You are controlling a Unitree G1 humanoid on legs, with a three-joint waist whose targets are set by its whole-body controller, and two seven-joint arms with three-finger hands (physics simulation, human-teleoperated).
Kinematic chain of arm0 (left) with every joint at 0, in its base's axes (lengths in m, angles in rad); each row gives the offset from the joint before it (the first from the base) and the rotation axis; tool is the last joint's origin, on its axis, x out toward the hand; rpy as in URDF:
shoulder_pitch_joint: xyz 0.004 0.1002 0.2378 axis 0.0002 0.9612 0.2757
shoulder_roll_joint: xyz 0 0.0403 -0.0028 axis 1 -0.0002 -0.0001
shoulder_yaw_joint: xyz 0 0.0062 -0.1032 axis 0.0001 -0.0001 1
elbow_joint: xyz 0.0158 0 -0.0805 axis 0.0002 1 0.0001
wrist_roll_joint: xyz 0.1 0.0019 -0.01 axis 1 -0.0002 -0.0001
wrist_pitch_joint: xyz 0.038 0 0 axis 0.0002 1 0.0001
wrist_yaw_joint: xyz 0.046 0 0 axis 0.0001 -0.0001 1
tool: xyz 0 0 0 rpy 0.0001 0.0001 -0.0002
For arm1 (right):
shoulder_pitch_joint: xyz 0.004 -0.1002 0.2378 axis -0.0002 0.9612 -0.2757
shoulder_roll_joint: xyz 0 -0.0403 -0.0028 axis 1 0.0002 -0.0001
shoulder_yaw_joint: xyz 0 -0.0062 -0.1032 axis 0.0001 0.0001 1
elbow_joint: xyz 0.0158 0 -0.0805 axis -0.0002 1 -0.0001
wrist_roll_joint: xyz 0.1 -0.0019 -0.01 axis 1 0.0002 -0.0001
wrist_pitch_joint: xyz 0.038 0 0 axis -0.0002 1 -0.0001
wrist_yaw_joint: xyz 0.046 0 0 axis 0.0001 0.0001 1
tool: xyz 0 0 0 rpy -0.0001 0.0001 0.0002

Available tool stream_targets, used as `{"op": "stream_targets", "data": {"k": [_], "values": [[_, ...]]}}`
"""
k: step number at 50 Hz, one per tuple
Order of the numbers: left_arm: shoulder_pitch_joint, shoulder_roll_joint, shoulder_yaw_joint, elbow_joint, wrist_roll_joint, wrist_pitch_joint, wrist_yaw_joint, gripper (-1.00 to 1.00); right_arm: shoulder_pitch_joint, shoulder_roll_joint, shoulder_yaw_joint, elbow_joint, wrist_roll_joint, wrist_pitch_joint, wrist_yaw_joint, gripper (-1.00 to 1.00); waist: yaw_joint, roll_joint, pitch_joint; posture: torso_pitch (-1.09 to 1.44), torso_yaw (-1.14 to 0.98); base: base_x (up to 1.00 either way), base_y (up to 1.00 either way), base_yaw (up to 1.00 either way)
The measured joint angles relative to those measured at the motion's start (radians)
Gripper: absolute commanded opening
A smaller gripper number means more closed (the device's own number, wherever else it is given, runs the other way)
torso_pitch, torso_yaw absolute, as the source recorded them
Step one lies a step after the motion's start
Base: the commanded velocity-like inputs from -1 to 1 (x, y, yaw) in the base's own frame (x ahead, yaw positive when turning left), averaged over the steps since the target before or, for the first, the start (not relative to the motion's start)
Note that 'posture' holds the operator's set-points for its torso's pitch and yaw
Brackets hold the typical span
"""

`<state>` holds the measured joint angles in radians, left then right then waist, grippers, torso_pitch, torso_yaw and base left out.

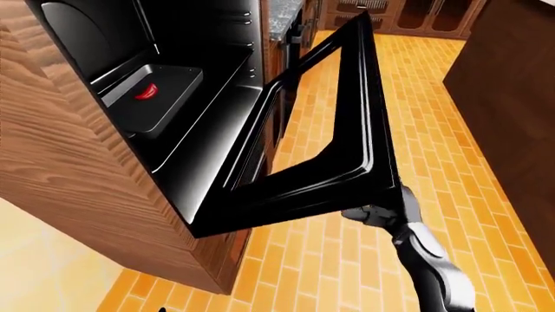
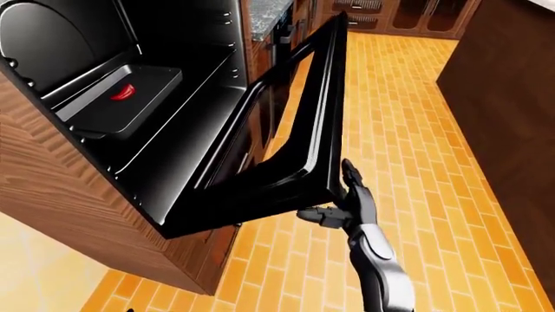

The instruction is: Close the oven door.

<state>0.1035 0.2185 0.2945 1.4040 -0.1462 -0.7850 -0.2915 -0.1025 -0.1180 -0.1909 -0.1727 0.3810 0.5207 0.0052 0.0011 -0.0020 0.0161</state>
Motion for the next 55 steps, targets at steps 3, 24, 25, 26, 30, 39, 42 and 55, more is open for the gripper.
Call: {"op": "stream_targets", "data": {"k": [3,24,25,26,30,39,42,55], "values": [[0.002,-0.002,-0.003,0.000,-0.002,-0.003,0.002,1.00,-0.001,0.014,0.013,-0.046,-0.016,0.015,0.008,1.00,-0.001,0.002,-0.001,0.00,0.00,0.00,0.00,0.00],[-0.006,-0.003,-0.002,0.000,0.000,0.000,-0.004,1.00,-0.499,-0.014,0.069,-0.082,0.082,0.351,-0.154,1.00,-0.009,0.010,-0.002,0.00,0.00,0.00,0.00,0.00],[-0.005,-0.004,-0.002,-0.001,0.001,0.000,-0.004,1.00,-0.530,-0.007,0.076,-0.054,0.080,0.344,-0.161,1.00,-0.009,0.011,-0.002,0.00,0.00,0.00,0.00,0.00],[-0.004,-0.003,-0.001,-0.001,0.000,0.000,-0.005,1.00,-0.556,0.000,0.089,-0.030,0.073,0.334,-0.165,1.00,-0.010,0.011,-0.002,0.00,0.00,0.00,0.00,0.00],[-0.001,-0.002,0.003,0.004,-0.002,0.004,-0.007,1.00,-0.623,0.036,0.125,0.049,0.029,0.272,-0.150,1.00,-0.011,0.013,-0.003,0.00,0.00,0.00,0.00,0.00],[0.003,-0.003,0.004,0.005,-0.003,0.003,-0.009,1.00,-0.737,0.126,0.160,0.204,-0.050,0.187,-0.124,1.00,-0.022,0.026,-0.007,0.00,0.00,0.00,0.00,0.00],[0.000,-0.002,0.006,0.001,-0.004,0.002,-0.011,1.00,-0.790,0.154,0.172,0.279,-0.073,0.157,-0.114,1.00,-0.026,0.032,-0.007,0.00,0.00,0.00,0.00,0.00],[0.003,-0.008,0.006,0.002,-0.004,0.001,-0.013,1.00,-1.042,0.262,0.190,0.668,-0.164,-0.021,-0.054,1.00,-0.044,0.059,-0.003,0.00,0.00,0.00,0.00,0.00]]}}
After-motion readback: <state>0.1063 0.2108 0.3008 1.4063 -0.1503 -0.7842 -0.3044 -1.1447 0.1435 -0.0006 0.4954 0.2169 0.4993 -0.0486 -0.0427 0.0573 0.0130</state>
